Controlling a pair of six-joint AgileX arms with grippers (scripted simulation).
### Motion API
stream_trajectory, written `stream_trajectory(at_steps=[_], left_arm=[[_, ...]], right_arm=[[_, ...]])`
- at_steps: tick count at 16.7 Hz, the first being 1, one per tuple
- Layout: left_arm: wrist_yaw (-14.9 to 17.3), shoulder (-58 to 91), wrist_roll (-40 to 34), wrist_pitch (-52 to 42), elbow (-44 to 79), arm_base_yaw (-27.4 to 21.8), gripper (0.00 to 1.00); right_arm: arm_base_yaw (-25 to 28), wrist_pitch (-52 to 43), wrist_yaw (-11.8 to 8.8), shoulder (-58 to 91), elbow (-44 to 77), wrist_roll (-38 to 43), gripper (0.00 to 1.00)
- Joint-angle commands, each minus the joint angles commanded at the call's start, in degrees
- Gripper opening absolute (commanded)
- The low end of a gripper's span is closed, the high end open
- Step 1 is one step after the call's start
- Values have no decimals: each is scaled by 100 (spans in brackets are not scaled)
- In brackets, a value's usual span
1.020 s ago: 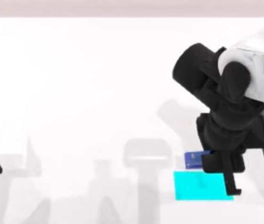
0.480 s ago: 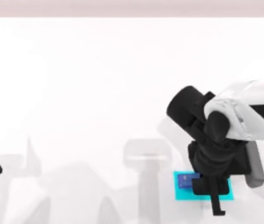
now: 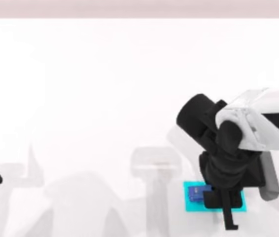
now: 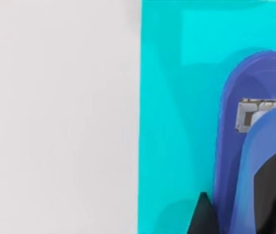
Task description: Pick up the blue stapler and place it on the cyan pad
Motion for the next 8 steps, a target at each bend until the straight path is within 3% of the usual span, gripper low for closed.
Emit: stream_trajectory(at_steps=[8], left_arm=[[0, 0, 0, 0, 0, 0, 100]], right_arm=[[0, 0, 0, 0, 0, 0, 83]])
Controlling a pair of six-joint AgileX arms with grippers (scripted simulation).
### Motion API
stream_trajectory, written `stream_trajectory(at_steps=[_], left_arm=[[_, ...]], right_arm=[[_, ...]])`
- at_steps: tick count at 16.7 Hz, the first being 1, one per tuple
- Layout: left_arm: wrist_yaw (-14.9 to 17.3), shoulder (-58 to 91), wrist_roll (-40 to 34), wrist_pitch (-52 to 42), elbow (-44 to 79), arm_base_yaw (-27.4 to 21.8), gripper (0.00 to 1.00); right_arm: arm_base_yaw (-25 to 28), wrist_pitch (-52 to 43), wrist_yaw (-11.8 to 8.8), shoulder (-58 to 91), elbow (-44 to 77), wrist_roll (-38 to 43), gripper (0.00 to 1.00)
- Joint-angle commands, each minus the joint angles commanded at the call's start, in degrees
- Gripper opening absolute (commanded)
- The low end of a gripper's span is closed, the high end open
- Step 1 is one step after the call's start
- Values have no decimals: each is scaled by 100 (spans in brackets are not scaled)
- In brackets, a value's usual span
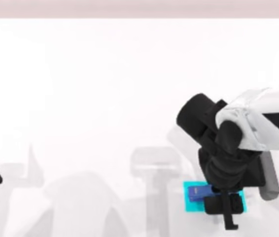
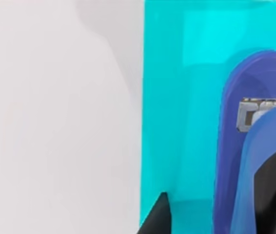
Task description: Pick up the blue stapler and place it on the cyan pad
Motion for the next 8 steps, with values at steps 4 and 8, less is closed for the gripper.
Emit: stream_trajectory(at_steps=[4, 8], left_arm=[[0, 0, 0, 0, 0, 0, 100], [0, 0, 0, 0, 0, 0, 100]], right_arm=[[0, 0, 0, 0, 0, 0, 100], [0, 0, 0, 0, 0, 0, 100]])
